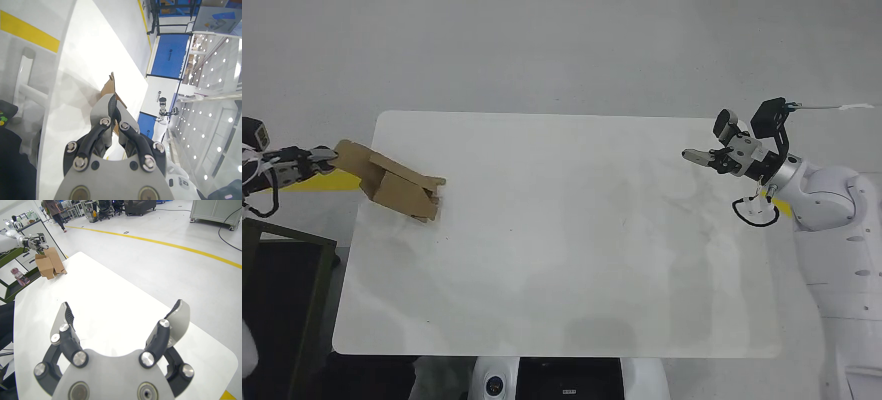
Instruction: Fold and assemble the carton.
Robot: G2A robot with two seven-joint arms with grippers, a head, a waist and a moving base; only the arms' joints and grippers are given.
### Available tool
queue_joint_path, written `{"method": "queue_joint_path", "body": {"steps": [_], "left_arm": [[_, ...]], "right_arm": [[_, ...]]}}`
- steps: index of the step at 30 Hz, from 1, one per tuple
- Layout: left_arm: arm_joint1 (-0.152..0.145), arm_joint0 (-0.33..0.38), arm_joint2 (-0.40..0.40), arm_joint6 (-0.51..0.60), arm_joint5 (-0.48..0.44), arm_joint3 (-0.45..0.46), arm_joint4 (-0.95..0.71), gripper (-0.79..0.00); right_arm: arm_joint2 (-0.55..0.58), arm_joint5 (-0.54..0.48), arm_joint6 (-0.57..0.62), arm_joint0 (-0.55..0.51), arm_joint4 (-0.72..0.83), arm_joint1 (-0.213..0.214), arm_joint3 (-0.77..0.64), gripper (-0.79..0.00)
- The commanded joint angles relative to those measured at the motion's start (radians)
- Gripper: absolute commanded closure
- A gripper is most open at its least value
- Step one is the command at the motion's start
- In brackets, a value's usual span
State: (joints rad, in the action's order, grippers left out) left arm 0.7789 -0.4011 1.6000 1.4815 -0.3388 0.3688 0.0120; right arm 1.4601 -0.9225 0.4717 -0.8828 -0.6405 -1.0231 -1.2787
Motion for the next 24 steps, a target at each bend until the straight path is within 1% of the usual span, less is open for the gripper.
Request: {"method": "queue_joint_path", "body": {"steps": [1,3,7,12,15,19,24], "left_arm": [[0.013,-0.014,-0.019,0.001,0.001,0.042,-0.053,0.0],[0.023,-0.027,-0.038,-0.012,-0.012,0.08,-0.079,0.0],[0.042,-0.032,-0.056,-0.013,-0.008,0.128,-0.172,0.0],[0.065,-0.044,-0.075,-0.054,0.046,0.189,-0.278,0.0],[0.087,-0.07,-0.093,-0.046,0.05,0.242,-0.383,0.0],[0.117,-0.101,-0.147,-0.043,0.076,0.32,-0.472,0.0],[0.156,-0.103,-0.234,-0.076,0.088,0.405,-0.542,0.0]], "right_arm": [[0.0,0.0,0.0,0.0,0.0,0.0,0.0,-0.785],[0.0,0.0,0.0,0.0,0.0,0.0,0.0,-0.785],[0.0,0.0,0.0,0.0,0.0,0.0,0.0,-0.785],[0.0,0.0,0.0,0.0,0.0,0.0,0.0,-0.785],[0.0,0.0,0.0,0.0,0.0,0.0,0.0,-0.785],[0.0,0.0,0.0,0.0,0.0,0.0,0.0,-0.785],[0.0,0.0,0.0,0.0,0.0,0.0,0.0,-0.785]]}}
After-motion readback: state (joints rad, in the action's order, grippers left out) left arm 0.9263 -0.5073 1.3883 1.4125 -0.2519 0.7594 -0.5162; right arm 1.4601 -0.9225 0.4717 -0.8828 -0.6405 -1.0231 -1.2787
